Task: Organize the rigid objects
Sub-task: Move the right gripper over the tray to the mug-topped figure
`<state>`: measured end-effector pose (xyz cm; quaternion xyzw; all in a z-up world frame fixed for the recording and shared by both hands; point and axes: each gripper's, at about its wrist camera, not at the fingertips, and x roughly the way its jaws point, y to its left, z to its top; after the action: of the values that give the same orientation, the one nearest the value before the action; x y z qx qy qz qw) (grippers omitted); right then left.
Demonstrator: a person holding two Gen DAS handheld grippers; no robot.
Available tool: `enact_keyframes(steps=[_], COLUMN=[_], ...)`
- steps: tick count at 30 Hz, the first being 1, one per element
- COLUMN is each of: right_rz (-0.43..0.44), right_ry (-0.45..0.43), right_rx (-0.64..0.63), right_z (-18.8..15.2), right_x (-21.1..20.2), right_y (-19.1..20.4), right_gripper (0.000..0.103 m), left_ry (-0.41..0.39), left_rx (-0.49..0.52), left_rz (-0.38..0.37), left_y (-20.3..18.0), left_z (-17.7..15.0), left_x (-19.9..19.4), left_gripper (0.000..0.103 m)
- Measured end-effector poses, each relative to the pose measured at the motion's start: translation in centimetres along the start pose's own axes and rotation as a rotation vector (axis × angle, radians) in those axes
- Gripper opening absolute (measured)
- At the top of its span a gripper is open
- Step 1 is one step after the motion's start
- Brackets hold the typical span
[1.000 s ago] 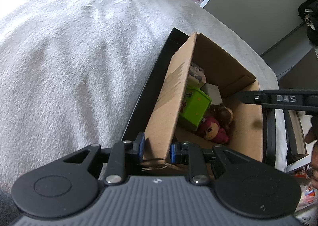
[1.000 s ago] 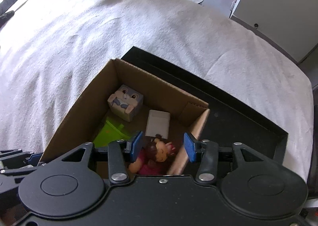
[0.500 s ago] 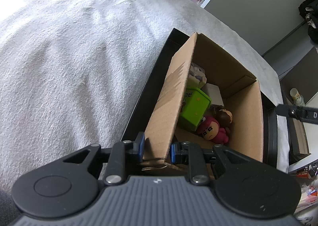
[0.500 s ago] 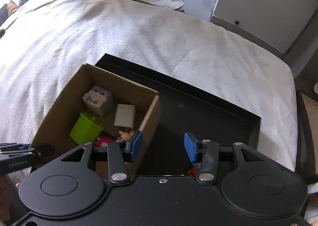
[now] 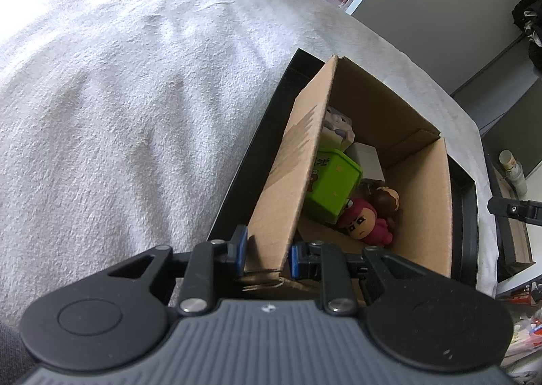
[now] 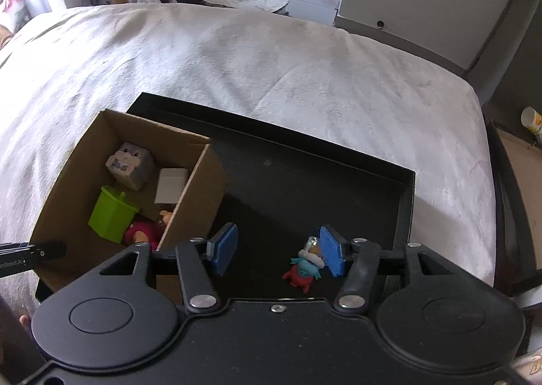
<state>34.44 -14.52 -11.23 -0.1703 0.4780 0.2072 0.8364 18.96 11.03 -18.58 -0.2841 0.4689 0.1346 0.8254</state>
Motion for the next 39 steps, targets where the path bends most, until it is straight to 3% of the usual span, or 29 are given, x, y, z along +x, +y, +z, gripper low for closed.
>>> enact_keyframes(steps=[11,20,39], right_rz=[0.0,-0.033,-0.115], right_ry=[0.045,0.109,0.209], right_rx=[0.102,0.297,0.497], right_z=[-0.7,-1.7,-3.0], right_x=[2.8,6.6,10.9], right_y=[-2.6,-4.7,-4.2], right_gripper=[0.059,0.058,0.053], left_ry=[0.0,0.001,0.007], left_rx=[-0.003,-0.004,-0.011], left_rz=[0.007,0.006,-0.009], left_y=[-0.1,0.0,0.2], left_z=[0.1,0.2,0.2], left_x=[0.0,0.2,0.3], left_gripper=[0.023,0.023,0.023])
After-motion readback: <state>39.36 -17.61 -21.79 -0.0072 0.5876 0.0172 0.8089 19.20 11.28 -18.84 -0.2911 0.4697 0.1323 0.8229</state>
